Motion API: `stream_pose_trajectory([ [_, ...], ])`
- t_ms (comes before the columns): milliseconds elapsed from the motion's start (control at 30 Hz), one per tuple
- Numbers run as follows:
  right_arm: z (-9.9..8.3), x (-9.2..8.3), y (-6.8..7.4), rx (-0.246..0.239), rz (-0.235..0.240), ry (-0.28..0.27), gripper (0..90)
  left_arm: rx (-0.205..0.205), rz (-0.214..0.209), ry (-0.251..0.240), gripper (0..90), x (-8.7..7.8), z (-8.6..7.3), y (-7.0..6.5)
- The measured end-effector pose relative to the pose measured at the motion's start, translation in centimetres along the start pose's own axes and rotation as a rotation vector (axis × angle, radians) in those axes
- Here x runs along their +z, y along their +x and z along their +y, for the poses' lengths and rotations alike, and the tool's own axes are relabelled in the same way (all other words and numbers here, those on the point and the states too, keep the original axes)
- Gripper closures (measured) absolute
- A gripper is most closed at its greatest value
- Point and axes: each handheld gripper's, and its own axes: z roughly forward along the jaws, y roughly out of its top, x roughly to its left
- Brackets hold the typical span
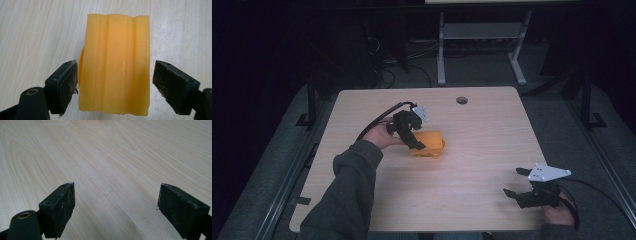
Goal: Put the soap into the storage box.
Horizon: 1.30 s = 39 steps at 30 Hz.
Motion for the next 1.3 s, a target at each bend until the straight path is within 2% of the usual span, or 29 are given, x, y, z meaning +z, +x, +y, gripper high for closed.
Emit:
stream_pose_trajectory([
  [267, 0.0, 0.1, 0.0, 0.0, 0.0, 0.002, 13.9, 0.005, 0.011, -0.009, 20.1, -0.6, -0.1, -0.2],
  [1000, 0.0, 0.1, -0.1, 0.001, -0.009, 0.005, 13.9, -0.041, 0.029, -0.055, 20.8, -2.5, -2.0, -0.6],
  [1300, 0.1, 0.0, -0.1, 0.004, -0.011, 0.003, 13.9, -0.041, 0.038, -0.06, 20.9, -3.2, -2.2, -0.9],
])
